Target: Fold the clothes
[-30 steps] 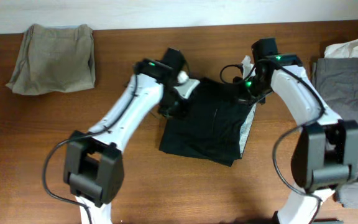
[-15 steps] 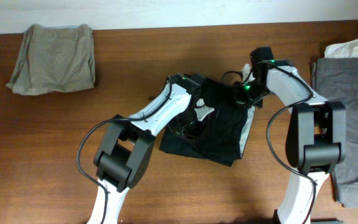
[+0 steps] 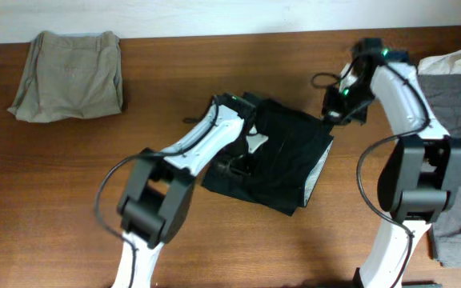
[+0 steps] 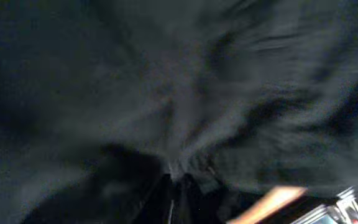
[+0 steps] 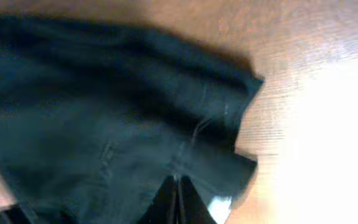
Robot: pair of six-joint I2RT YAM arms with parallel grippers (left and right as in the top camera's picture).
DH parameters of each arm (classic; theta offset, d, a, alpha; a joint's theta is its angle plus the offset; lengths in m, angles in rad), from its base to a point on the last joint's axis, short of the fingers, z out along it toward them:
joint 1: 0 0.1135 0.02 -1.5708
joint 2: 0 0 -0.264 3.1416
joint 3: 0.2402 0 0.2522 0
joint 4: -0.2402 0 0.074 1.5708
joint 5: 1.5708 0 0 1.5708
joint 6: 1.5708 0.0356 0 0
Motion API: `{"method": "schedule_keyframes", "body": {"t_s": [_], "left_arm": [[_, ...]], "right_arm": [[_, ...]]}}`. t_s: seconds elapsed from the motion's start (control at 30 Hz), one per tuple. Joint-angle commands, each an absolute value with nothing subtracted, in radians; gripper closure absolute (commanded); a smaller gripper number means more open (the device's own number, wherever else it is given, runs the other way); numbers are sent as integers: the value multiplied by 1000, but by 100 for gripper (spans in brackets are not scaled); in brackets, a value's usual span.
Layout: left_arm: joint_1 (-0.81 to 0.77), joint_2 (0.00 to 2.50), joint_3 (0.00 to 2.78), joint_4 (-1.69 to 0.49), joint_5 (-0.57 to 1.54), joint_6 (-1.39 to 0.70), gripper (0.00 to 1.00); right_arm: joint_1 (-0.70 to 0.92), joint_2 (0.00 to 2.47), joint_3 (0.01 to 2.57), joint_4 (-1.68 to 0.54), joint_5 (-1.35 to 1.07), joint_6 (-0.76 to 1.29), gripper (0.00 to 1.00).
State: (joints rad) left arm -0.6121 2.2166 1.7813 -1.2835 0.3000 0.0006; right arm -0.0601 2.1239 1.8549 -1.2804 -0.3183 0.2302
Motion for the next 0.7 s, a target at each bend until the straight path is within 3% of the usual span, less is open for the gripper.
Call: {"method": "schedule_keyframes", "body": {"t_s": [0.0, 0.07, 0.27, 0.67], "left_arm": [[-603, 2027, 1837, -1216, 262, -13, 85], [-591, 2000, 1837, -1152, 218, -37, 85], [-527, 2064, 1837, -1057, 213, -36, 84], [-470, 2211, 1837, -944, 248, -22, 84]], "right_arm": [[-6, 2035, 1942, -1440, -404, 103, 96], [63, 2033, 1925, -1525, -389, 82, 96], [226, 2033, 1773, -1489, -381, 151, 96], [262, 2025, 1338, -1240, -368, 276, 96]]}}
